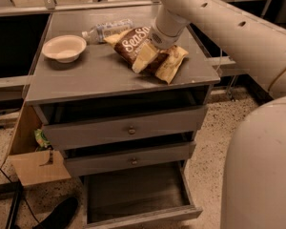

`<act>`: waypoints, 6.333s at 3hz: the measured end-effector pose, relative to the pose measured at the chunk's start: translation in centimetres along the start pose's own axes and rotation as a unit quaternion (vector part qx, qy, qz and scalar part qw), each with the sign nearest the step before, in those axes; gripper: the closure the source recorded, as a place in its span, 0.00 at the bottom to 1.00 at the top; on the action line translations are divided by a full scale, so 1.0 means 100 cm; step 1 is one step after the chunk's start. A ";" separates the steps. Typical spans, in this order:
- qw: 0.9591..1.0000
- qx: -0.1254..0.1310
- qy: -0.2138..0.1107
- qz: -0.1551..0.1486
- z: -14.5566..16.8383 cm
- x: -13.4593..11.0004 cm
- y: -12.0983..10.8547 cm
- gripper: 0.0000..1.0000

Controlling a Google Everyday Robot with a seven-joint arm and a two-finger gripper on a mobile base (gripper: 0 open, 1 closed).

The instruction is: Place brown chip bag into bottom drawer

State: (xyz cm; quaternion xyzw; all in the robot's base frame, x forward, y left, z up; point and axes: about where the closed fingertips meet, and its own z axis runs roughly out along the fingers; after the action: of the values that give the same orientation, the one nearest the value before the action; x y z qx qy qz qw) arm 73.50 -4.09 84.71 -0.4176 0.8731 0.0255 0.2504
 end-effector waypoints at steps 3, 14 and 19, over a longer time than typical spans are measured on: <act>1.000 -0.001 0.006 0.001 0.007 0.004 0.003 0.67; 0.975 -0.022 0.016 -0.222 -0.193 0.086 0.046 1.00; 0.937 -0.083 0.001 -0.340 -0.173 0.151 0.124 1.00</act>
Offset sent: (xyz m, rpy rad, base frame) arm 0.0004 0.0053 -0.0087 0.0005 0.0088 -0.0002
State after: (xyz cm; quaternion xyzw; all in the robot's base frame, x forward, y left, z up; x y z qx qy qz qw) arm 49.13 -11.23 90.80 -0.7088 0.6743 0.0111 0.2071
